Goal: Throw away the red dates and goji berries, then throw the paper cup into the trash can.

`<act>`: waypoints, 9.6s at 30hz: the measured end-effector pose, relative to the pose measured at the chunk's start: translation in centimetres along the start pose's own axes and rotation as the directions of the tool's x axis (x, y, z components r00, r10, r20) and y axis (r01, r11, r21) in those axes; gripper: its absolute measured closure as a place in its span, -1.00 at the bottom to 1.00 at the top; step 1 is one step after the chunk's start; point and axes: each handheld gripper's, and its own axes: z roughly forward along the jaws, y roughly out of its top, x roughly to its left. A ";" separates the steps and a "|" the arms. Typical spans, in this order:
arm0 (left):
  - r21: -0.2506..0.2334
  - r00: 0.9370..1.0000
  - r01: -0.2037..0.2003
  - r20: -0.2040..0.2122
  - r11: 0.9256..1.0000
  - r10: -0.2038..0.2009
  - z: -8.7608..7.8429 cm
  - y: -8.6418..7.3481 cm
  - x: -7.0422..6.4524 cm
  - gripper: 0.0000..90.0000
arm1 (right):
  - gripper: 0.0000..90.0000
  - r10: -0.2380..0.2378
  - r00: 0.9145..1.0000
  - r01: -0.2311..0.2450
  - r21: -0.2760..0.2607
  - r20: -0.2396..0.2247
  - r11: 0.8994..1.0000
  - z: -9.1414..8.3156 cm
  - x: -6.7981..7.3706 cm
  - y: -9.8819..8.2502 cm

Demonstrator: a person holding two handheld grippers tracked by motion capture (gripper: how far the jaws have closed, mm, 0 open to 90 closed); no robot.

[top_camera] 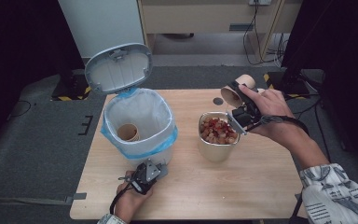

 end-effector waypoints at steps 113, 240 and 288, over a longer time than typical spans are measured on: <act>-0.005 1.000 0.012 0.006 1.000 -0.012 0.0 0.0 0.1 0.99 | -0.32 -0.518 0.855 0.515 0.111 -0.002 0.850 -0.4 -0.7 2.4; -0.007 1.000 0.011 0.013 1.000 -0.011 0.0 -0.1 0.2 1.00 | -0.35 0.619 0.760 -0.649 -0.179 -0.196 0.740 3.6 -3.6 3.7; -0.006 1.000 0.018 0.016 1.000 -0.018 0.0 -0.1 0.2 0.99 | -0.39 0.771 0.168 -0.985 -0.124 -0.614 0.116 7.1 -8.7 10.0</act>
